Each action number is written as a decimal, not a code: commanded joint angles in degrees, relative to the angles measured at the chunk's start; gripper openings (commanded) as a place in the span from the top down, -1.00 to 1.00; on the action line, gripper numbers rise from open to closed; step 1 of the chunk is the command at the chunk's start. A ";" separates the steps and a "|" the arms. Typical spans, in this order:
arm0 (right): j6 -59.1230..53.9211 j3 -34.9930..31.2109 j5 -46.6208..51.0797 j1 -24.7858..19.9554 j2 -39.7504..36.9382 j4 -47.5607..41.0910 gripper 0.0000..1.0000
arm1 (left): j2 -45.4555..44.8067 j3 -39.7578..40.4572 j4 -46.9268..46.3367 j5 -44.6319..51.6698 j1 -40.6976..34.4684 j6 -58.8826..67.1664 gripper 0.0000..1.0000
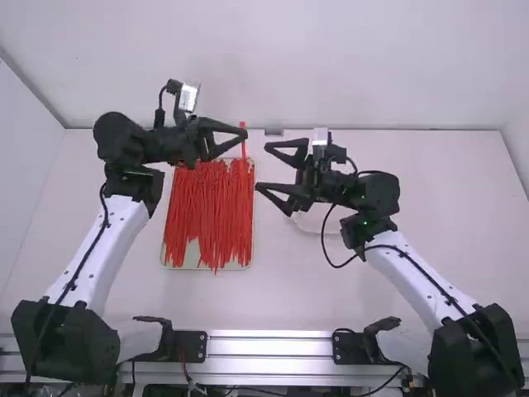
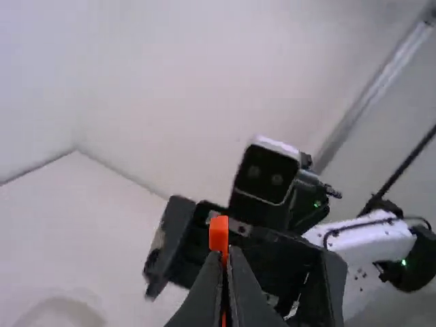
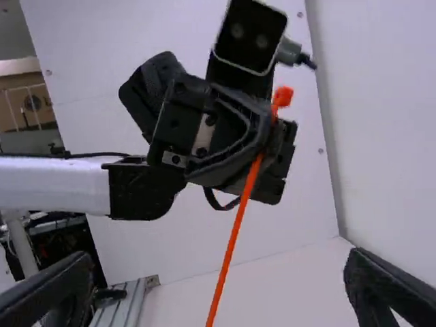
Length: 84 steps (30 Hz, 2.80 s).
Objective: Fasten the cable tie
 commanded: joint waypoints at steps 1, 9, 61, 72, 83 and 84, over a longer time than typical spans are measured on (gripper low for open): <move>-6.49 -0.31 -3.10 -0.50 -0.50 0.20 -0.96 | -0.20 1.42 -2.73 -2.51 1.66 -0.20 0.97; -19.85 -0.33 -11.23 -2.49 -0.50 0.22 -0.96 | -0.17 1.44 -13.33 -4.17 3.32 0.24 0.97; -91.93 -7.67 -32.54 -0.04 -0.50 1.25 -0.96 | 7.04 1.38 -26.91 -3.69 2.93 -25.62 0.95; -97.42 -7.69 -27.65 3.72 -0.50 0.59 -0.96 | 9.11 1.01 -26.80 -4.26 1.60 -28.13 0.95; -96.70 -7.72 -25.53 5.38 -0.50 0.79 -0.36 | 9.14 1.01 -26.84 -3.78 1.27 -27.63 0.95; -96.78 -7.72 -25.46 5.64 -0.50 0.85 -0.19 | 9.14 0.98 -26.84 -3.80 1.27 -27.67 0.95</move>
